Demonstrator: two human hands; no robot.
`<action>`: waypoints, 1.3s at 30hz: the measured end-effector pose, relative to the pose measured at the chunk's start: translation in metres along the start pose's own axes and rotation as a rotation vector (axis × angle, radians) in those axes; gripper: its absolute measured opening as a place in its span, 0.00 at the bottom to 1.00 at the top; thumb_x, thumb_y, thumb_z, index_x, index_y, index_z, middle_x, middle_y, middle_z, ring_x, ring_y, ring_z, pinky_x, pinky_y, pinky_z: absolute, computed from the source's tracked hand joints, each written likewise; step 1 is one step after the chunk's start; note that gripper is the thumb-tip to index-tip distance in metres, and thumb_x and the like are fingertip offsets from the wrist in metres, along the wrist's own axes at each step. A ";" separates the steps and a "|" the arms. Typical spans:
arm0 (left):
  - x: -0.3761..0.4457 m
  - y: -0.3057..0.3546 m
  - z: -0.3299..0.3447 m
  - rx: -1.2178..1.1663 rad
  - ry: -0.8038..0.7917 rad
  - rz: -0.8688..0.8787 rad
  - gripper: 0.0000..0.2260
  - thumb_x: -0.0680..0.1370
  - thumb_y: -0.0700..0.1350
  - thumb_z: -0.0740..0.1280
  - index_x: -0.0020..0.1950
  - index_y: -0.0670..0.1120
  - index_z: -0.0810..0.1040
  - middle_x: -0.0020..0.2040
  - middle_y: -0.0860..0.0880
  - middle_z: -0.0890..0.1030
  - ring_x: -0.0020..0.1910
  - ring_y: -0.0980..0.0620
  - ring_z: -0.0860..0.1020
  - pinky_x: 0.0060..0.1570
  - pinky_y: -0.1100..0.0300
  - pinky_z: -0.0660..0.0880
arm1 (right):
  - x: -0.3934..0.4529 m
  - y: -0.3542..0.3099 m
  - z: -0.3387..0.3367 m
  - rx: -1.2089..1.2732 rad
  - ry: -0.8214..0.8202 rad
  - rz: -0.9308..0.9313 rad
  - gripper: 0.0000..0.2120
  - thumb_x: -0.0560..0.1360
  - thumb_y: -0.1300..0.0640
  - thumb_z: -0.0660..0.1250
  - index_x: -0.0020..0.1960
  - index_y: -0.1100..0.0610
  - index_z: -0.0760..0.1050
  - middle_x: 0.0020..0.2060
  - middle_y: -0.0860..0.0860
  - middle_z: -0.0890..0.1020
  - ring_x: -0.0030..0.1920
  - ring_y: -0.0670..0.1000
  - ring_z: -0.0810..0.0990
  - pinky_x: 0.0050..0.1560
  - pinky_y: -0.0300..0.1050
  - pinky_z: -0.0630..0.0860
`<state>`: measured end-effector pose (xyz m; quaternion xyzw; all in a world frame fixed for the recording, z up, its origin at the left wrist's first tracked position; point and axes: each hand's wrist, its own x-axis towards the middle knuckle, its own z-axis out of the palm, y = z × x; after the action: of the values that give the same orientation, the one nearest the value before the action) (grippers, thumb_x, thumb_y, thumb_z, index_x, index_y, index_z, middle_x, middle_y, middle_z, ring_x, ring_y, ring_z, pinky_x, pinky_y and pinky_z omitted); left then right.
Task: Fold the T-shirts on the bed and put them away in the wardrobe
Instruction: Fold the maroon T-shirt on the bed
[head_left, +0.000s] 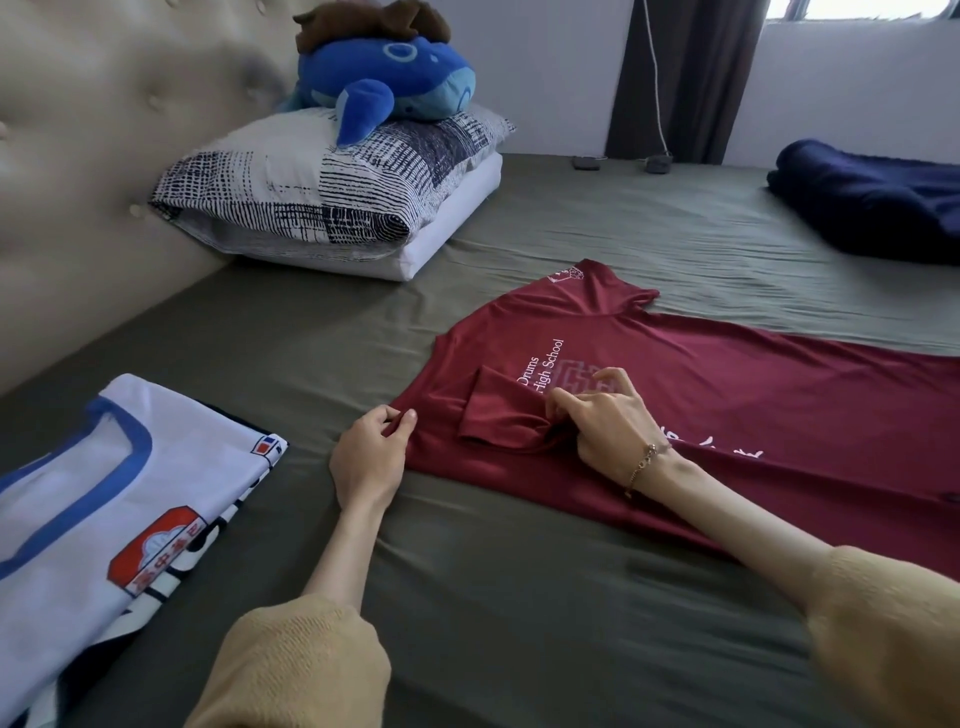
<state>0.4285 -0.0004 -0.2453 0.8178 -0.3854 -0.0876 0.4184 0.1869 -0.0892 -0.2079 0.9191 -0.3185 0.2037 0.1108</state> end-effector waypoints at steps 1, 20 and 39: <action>0.000 0.000 0.000 -0.004 0.001 0.000 0.12 0.77 0.55 0.63 0.41 0.49 0.77 0.43 0.49 0.84 0.46 0.46 0.80 0.43 0.56 0.69 | -0.001 -0.001 0.000 0.022 -0.006 -0.019 0.18 0.56 0.66 0.61 0.44 0.54 0.75 0.35 0.45 0.83 0.37 0.51 0.81 0.59 0.44 0.56; -0.015 0.012 -0.010 -0.131 0.069 0.060 0.09 0.75 0.48 0.66 0.54 0.48 0.75 0.45 0.49 0.80 0.51 0.44 0.77 0.51 0.53 0.69 | -0.057 0.001 -0.030 0.255 -0.488 -0.037 0.38 0.70 0.39 0.48 0.75 0.48 0.37 0.74 0.39 0.41 0.73 0.36 0.37 0.73 0.47 0.33; -0.096 0.122 0.026 0.998 -0.889 0.562 0.42 0.75 0.33 0.61 0.75 0.43 0.30 0.75 0.43 0.31 0.75 0.43 0.34 0.73 0.42 0.43 | -0.214 0.078 -0.103 0.072 -0.660 0.711 0.44 0.70 0.75 0.53 0.76 0.49 0.36 0.76 0.46 0.37 0.76 0.48 0.37 0.69 0.68 0.45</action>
<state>0.2823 0.0086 -0.1872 0.6685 -0.7088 -0.1145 -0.1941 -0.0463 0.0003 -0.2050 0.7722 -0.6236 -0.0627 -0.1046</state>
